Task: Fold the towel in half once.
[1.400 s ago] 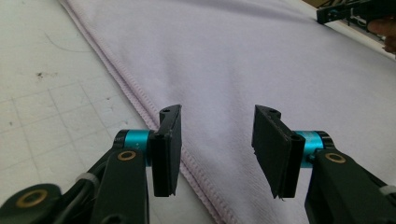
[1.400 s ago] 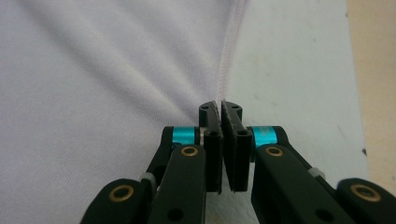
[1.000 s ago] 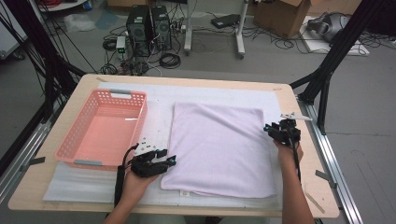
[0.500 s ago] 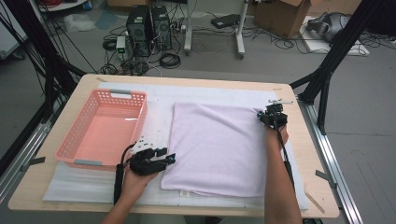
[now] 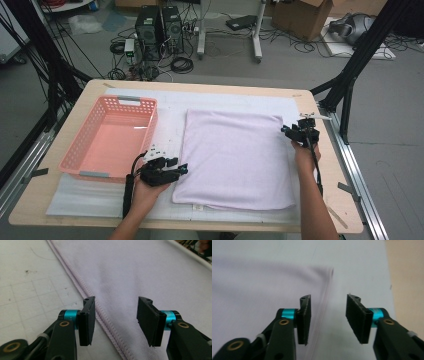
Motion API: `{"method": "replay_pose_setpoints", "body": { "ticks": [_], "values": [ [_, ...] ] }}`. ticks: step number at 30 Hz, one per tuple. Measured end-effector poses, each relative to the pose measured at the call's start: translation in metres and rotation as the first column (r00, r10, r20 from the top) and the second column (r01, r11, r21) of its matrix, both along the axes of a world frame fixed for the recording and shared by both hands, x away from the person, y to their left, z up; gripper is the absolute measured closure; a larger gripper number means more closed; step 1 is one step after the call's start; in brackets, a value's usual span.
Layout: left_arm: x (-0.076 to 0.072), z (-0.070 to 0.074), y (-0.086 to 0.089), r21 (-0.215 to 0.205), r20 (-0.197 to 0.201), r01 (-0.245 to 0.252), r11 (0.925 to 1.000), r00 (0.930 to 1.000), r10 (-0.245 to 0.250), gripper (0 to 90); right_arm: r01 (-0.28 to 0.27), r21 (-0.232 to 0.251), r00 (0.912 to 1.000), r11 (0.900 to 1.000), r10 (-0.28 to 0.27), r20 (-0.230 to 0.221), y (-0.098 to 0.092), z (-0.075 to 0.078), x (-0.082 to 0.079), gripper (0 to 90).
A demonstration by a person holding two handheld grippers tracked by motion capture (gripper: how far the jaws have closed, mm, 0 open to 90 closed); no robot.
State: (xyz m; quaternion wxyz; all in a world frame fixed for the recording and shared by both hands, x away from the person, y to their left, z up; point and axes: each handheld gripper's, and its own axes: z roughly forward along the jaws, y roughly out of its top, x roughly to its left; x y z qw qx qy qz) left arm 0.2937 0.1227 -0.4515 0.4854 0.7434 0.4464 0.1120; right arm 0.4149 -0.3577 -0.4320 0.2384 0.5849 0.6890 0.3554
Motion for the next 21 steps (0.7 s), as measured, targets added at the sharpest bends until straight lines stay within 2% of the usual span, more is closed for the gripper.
{"method": "replay_pose_setpoints", "body": {
  "ticks": [2,3,7,10,13,14,16,17,18,20,21],
  "values": [
    [0.001,-0.001,0.0,0.009,-0.02,-0.006,0.9999,0.9998,0.006,48.4,-0.035,0.004,0.9981,0.999,0.035,0.05,0.0,0.004,-0.021,55.1],
    [0.001,-0.001,0.0,0.018,-0.024,-0.01,0.9998,0.9997,0.01,47.9,-0.055,-0.014,0.9975,0.998,0.055,0.045,0.001,0.007,-0.034,54.8],
    [0.002,-0.002,0.0,0.022,-0.052,-0.001,0.9998,0.9986,0.002,47.5,-0.109,0.005,0.9937,0.994,0.109,0.028,0.002,0.009,-0.078,54.5],
    [0.002,-0.002,-0.002,0.034,-0.059,0.021,0.9992,0.9981,-0.019,50.2,-0.131,0.019,0.9913,0.991,0.131,0.003,0.001,0.004,-0.103,54.5],
    [-0.001,-0.002,-0.004,0.046,-0.058,0.034,0.9984,0.9978,-0.032,57.2,-0.16,0.031,0.9856,0.987,0.161,-0.05,0.002,0.0,-0.121,54.4],
    [-0.002,-0.002,-0.005,0.056,-0.058,0.031,0.9979,0.9979,-0.028,61.5,-0.171,0.034,0.9832,0.985,0.172,-0.06,0.003,-0.002,-0.125,54.5],
    [-0.002,-0.002,-0.005,0.063,-0.065,0.017,0.9979,0.9978,-0.013,71.7,-0.178,0.055,0.977,0.983,0.183,-0.11,0.005,-0.007,-0.132,54.8],
    [-0.003,-0.002,-0.004,0.061,-0.073,0.021,0.9979,0.9972,-0.017,77.6,-0.17,0.061,0.9788,0.984,0.176,-0.105,0.005,-0.01,-0.136,56.2],
    [-0.004,-0.002,-0.004,0.053,-0.083,0.023,0.9984,0.9964,-0.018,81.7,-0.158,0.064,0.9813,0.985,0.164,-0.1,0.006,-0.011,-0.138,58.8],
    [-0.005,-0.002,-0.004,0.044,-0.084,0.011,0.9989,0.9965,-0.008,84.4,-0.156,0.055,0.9807,0.986,0.161,-0.111,0.006,-0.01,-0.141,77.9],
    [-0.007,-0.002,-0.003,0.042,-0.091,0.009,0.9991,0.9959,-0.005,84.7,-0.162,0.078,0.9784,0.984,0.171,-0.117,0.006,-0.01,-0.141,85.1]
  ]
}}
